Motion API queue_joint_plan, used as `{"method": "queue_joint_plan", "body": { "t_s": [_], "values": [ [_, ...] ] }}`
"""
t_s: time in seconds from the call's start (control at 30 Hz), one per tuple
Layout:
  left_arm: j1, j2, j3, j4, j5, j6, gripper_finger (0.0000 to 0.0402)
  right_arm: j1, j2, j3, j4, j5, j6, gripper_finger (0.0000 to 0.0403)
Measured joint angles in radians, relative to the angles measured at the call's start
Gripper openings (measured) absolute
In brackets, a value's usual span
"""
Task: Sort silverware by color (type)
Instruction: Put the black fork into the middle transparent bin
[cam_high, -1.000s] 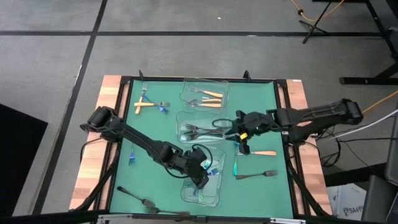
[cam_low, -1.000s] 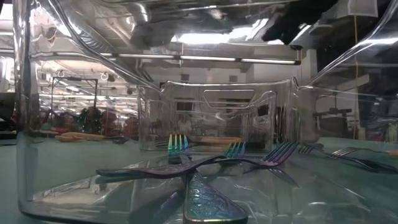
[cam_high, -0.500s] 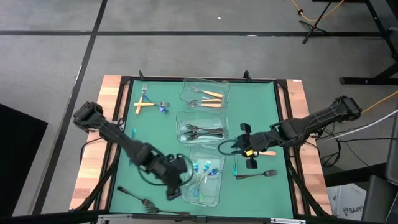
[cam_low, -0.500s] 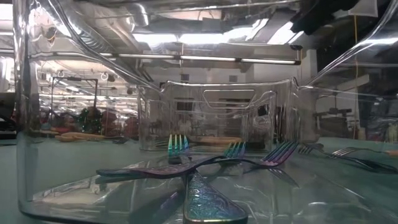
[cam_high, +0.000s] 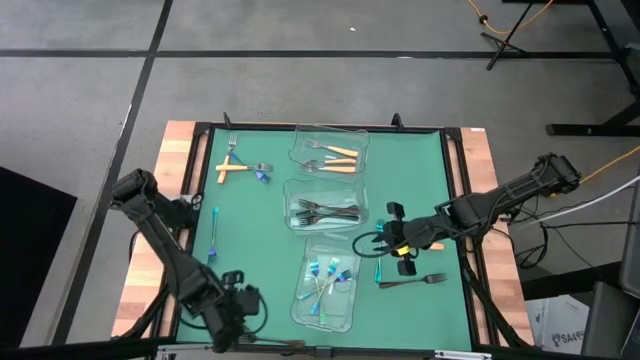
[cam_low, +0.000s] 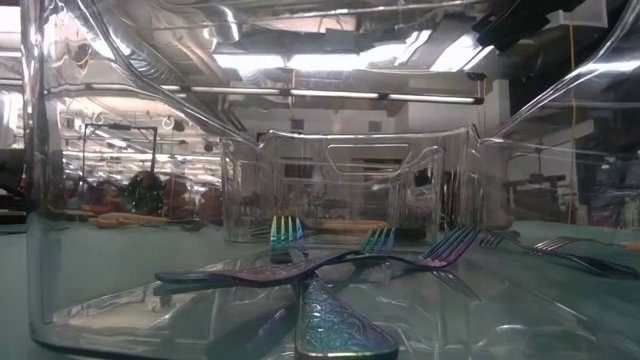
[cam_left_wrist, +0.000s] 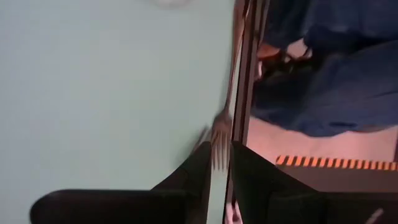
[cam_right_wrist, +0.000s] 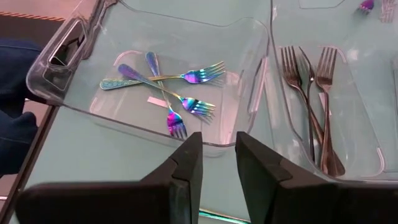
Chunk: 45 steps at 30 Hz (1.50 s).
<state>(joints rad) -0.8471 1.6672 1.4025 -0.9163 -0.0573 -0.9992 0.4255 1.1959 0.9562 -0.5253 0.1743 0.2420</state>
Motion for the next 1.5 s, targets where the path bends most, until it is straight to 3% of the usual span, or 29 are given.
{"method": "queue_joint_plan", "body": {
  "t_s": [0.27,0.43,0.57,0.67,0.83,1.07,1.33,1.5],
  "values": [
    [-0.06,0.0,0.0,-0.019,-0.007,-0.236,0.0054,0.0,0.001,0.0,0.0,0.001,0.0,0.0088],
    [-0.056,0.0,0.0,0.001,-0.083,-0.281,0.0072,0.0,0.001,0.0,0.0,0.001,0.0,0.0088],
    [-0.038,0.0,0.0,0.028,-0.106,-0.267,0.01,0.0,0.001,0.0,0.0,0.001,0.0,0.0088],
    [-0.034,0.0,0.0,0.053,-0.178,-0.251,0.0113,0.0,0.001,0.0,0.0,0.001,0.0,0.0088],
    [-0.04,0.037,0.0,0.14,-0.213,-0.114,0.0119,0.0,0.001,0.0,-0.001,0.001,0.0,0.0088],
    [-0.045,0.154,0.0,0.297,-0.212,0.092,0.0119,0.0,0.001,0.0,-0.001,0.0,-0.001,0.0088],
    [-0.046,0.261,0.0,0.315,-0.208,0.119,0.0119,0.0,0.001,0.0,-0.001,0.001,-0.003,0.0088],
    [-0.046,0.318,0.0,0.33,-0.131,0.12,0.0119,0.0,0.001,0.0,-0.001,0.001,-0.003,0.0088]
  ]
}}
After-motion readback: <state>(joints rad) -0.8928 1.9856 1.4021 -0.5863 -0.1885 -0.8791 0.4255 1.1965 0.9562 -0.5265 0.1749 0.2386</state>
